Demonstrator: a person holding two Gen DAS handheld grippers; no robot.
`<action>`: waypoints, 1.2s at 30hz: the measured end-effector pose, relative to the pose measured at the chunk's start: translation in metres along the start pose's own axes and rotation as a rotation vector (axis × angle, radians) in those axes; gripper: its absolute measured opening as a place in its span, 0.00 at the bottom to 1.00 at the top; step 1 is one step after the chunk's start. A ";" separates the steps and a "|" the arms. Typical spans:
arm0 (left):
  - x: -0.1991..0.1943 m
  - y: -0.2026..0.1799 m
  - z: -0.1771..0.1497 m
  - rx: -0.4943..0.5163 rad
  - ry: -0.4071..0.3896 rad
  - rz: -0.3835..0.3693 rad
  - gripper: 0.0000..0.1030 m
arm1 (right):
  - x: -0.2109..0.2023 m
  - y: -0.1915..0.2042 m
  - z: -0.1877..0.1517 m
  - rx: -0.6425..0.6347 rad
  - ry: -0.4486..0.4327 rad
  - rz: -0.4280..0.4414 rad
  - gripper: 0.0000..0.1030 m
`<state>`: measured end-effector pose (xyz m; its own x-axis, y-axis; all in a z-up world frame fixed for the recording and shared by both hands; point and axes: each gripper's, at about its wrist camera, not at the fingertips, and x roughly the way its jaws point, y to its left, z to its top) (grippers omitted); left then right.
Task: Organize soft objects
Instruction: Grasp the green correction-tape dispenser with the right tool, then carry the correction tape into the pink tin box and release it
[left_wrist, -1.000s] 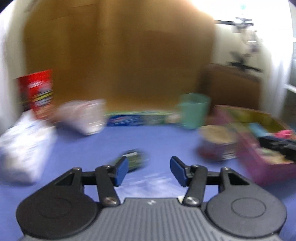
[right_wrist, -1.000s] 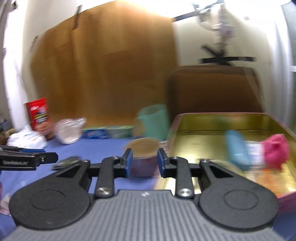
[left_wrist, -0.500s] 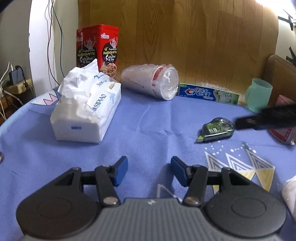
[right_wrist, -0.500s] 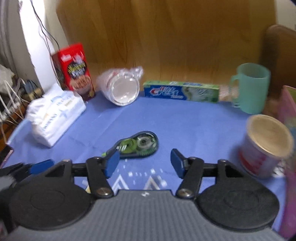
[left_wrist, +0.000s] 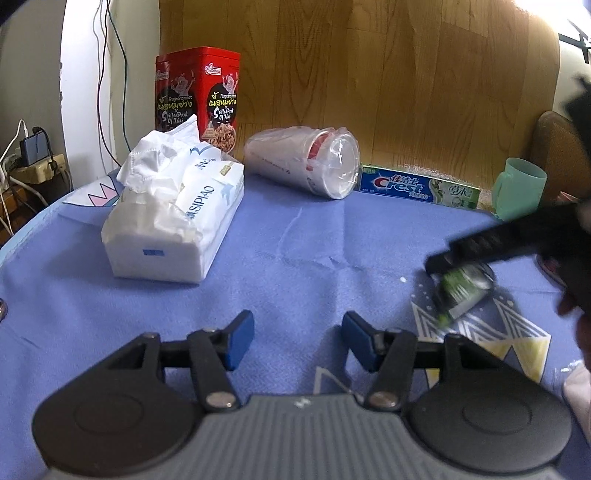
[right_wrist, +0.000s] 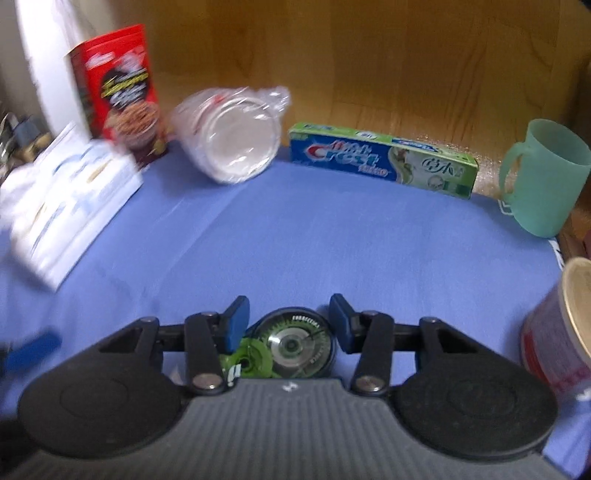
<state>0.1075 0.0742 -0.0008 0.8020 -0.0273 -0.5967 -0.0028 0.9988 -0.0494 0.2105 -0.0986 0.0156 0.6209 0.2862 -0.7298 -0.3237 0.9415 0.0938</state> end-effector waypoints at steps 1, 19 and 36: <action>0.000 0.000 0.000 0.000 0.000 0.001 0.53 | -0.003 0.004 -0.004 -0.002 0.001 0.012 0.49; 0.001 -0.010 0.001 0.045 0.016 0.055 0.60 | -0.088 -0.006 -0.086 0.109 -0.192 0.087 0.74; 0.002 -0.008 0.001 0.022 0.015 0.052 0.64 | -0.057 0.043 -0.094 -0.099 -0.167 0.061 0.68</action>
<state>0.1092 0.0666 -0.0009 0.7918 0.0244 -0.6102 -0.0309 0.9995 -0.0001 0.0943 -0.0915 -0.0018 0.7056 0.3751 -0.6012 -0.4274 0.9020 0.0612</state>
